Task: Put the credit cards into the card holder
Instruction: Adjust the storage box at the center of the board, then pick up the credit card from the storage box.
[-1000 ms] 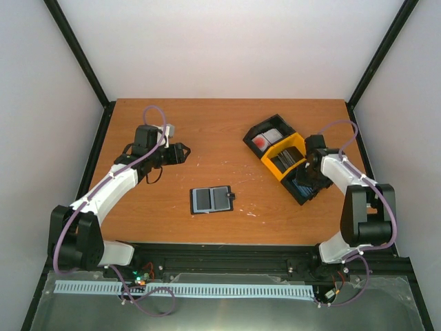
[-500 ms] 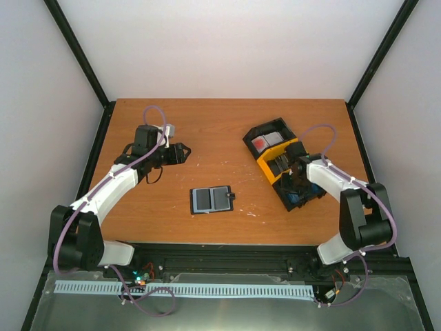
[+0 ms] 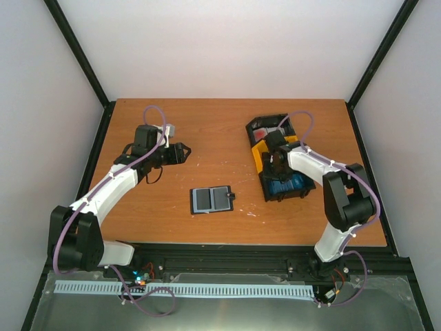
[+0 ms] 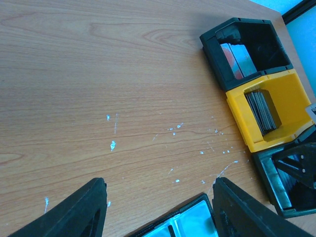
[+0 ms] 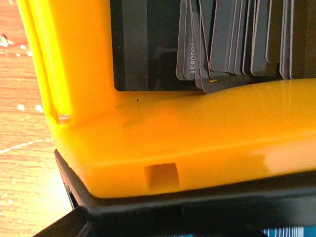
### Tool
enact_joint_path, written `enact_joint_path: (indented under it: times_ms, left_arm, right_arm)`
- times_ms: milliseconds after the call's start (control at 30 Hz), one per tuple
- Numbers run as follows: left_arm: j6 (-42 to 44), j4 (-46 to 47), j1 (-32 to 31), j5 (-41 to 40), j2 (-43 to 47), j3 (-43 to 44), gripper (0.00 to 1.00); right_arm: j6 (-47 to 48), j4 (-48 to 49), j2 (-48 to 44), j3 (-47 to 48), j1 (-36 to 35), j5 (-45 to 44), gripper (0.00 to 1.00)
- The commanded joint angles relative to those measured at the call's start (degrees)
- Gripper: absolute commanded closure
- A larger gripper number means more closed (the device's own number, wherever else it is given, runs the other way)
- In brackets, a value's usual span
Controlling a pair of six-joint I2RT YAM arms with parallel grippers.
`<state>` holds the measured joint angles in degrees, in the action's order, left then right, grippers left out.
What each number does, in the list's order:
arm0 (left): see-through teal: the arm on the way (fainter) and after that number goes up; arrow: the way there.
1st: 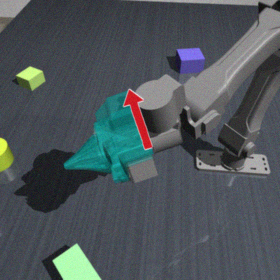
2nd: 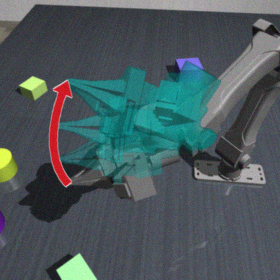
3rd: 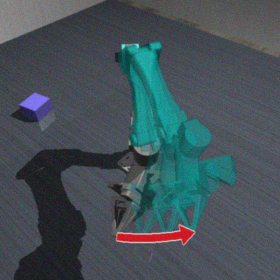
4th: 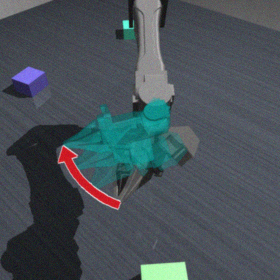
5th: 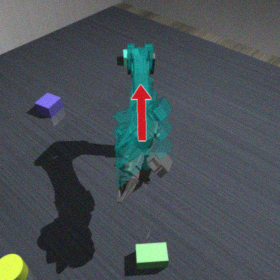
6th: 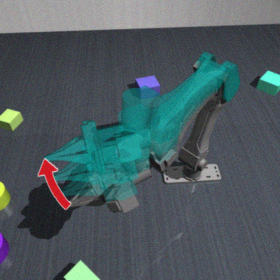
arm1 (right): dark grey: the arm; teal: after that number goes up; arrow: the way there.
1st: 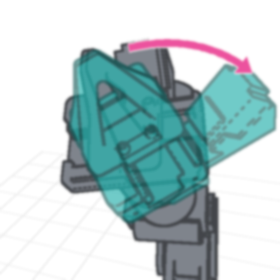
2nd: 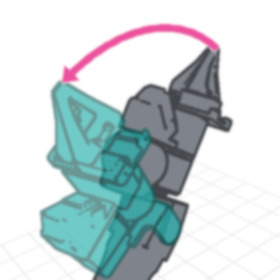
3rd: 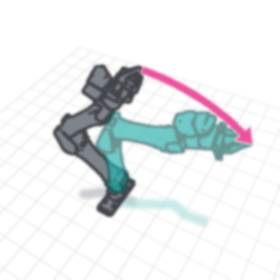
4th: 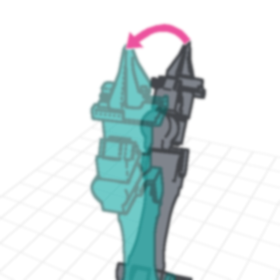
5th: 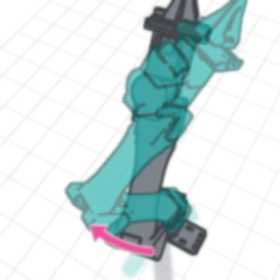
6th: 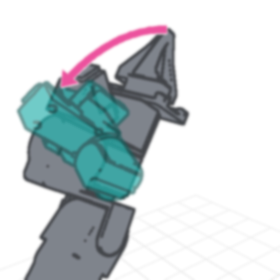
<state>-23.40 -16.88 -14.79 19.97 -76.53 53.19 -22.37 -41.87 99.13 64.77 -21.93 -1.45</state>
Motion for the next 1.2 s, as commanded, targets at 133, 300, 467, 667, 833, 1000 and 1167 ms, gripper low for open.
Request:
enact_joint_path:
  times_ms: [133,300,467,667,833,1000,1167]
  left_arm:
    - [1.47,-1.14,0.20,1.73,-0.34,3.18,0.38]
    - [2.70,2.20,0.20,6.58,0.09,0.93,0.34]
    - [3.38,7.06,0.20,6.96,-0.41,-1.96,0.29]
    - [2.25,12.31,0.20,6.28,-4.16,-1.60,0.24]
    - [1.85,12.84,0.20,5.11,-7.83,0.69,0.25]
    - [1.55,13.33,0.20,4.73,-10.07,2.18,0.28]
    - [1.43,13.40,0.20,4.98,-11.56,3.51,0.32]
  right_arm:
    - [-0.61,2.49,2.66,5.01,-0.81,-2.89,0.63]
    - [3.16,-1.71,-5.59,0.76,0.24,-3.91,0.60]
    - [4.76,-4.75,-8.86,-3.57,3.26,-5.61,0.59]
    - [6.79,-2.97,-5.97,-2.76,4.48,-8.64,0.60]
    - [8.25,-0.88,-3.01,-2.73,5.13,-11.45,0.62]
    - [9.16,0.60,-2.05,-2.71,6.02,-11.67,0.65]
    - [9.75,0.64,-0.49,-2.07,6.31,-12.23,0.68]
